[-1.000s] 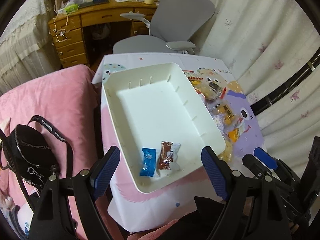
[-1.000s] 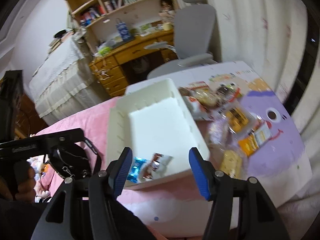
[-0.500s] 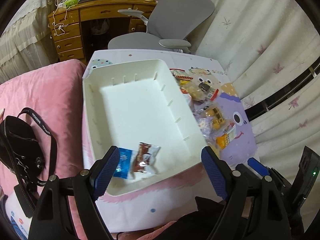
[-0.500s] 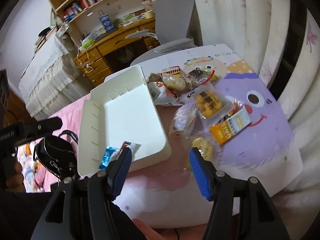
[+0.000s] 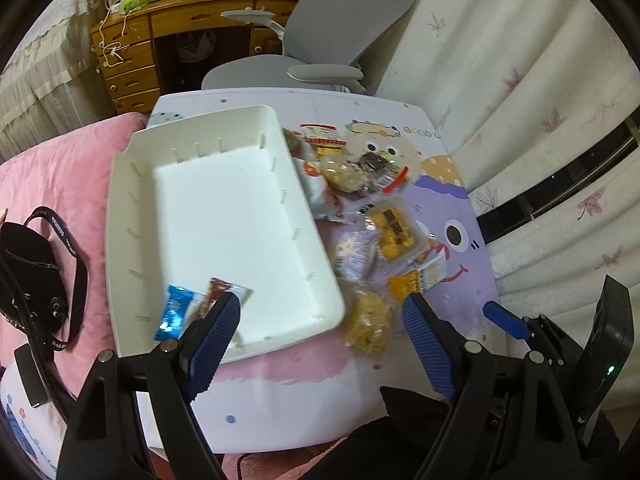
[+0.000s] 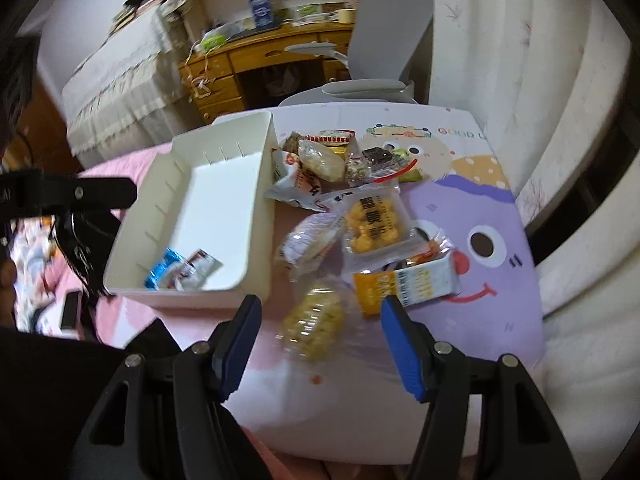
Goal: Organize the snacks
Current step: 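Move both tools back over the remaining snacks on the cloth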
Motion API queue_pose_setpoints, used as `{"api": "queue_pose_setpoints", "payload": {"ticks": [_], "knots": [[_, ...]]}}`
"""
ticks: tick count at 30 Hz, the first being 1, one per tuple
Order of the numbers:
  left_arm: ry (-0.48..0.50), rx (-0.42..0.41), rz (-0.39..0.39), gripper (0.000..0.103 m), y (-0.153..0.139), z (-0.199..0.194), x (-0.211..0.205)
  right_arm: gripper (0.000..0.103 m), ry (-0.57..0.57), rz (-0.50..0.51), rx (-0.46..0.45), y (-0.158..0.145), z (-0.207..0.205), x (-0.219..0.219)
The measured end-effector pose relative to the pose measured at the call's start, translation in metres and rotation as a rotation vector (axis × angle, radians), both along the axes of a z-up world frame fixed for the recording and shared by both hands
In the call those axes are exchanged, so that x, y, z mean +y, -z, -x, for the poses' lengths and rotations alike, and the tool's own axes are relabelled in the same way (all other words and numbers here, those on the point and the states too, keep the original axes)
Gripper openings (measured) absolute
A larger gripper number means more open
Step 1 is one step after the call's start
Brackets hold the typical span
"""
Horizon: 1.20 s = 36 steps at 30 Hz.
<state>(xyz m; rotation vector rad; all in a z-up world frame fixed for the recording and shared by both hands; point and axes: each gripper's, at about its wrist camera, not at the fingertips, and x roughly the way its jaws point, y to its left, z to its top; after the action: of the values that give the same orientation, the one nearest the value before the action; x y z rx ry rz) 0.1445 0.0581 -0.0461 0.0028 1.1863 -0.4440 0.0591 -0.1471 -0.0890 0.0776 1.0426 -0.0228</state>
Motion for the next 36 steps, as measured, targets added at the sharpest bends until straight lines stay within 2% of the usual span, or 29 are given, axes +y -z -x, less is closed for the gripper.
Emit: {"api": "queue_pose_setpoints", "payload": {"ticks": [9, 15, 21, 29, 36], "knots": [[0.034, 0.028, -0.085, 0.082, 0.021, 0.017, -0.064, 0.063, -0.152, 0.135, -0.026, 0.008, 0.002, -0.035], [0.029, 0.043, -0.175, 0.082, 0.041, 0.028, -0.094, 0.063, -0.298, 0.292, -0.041, 0.024, 0.006, -0.048], [0.008, 0.116, -0.223, 0.082, 0.073, 0.038, -0.112, 0.063, -0.468, 0.447, -0.02, 0.051, 0.009, -0.056], [-0.035, 0.201, -0.3, 0.082, 0.128, 0.04, -0.123, 0.063, -0.637, 0.523, 0.006, 0.086, 0.003, -0.065], [-0.074, 0.224, -0.315, 0.082, 0.158, 0.034, -0.124, 0.063, -0.743, 0.539, 0.02, 0.114, -0.012, -0.072]]}}
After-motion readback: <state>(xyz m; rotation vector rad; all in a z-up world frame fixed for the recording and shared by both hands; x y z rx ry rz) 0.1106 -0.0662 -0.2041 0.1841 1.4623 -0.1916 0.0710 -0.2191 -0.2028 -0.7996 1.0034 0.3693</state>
